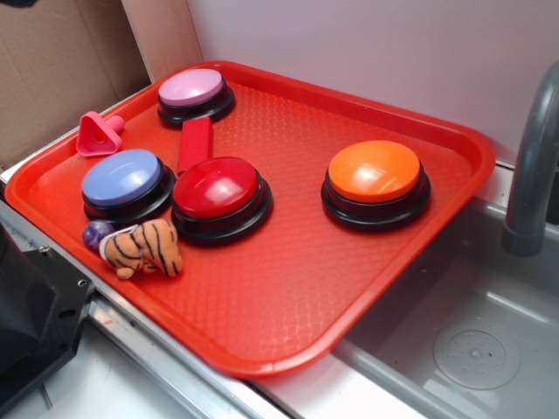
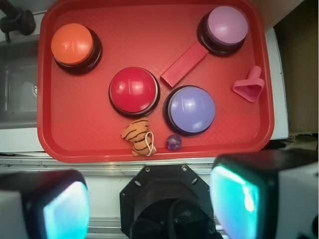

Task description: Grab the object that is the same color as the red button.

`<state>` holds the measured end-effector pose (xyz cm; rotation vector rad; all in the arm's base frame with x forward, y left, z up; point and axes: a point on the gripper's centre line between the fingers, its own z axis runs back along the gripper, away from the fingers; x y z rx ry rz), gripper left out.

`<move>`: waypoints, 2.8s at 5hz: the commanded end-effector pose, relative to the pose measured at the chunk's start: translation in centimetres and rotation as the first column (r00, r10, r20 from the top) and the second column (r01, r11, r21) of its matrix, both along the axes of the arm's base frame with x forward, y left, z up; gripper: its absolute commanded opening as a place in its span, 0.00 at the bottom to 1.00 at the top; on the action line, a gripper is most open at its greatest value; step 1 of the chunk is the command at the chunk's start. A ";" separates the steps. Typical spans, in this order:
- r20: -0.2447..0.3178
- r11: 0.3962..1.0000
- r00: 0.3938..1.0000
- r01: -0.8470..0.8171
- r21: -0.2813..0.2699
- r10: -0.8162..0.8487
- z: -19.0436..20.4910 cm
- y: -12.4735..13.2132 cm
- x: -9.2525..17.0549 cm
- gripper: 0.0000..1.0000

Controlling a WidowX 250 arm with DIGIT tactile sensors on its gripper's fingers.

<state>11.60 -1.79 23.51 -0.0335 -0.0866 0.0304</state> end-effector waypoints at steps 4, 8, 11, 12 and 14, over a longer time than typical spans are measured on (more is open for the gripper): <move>0.024 0.933 0.933 -0.359 0.027 0.358 -4.2 3.6 3.9 1.00; 0.035 0.675 0.675 -0.733 -0.089 0.737 -14.0 8.5 11.9 1.00; 0.051 0.647 0.645 -0.759 -0.073 0.763 -19.1 9.3 13.6 1.00; 0.069 0.659 0.656 -0.751 -0.045 0.752 -20.4 8.6 14.1 1.00; 0.043 0.665 0.664 -0.745 -0.046 0.747 -21.7 8.3 14.5 1.00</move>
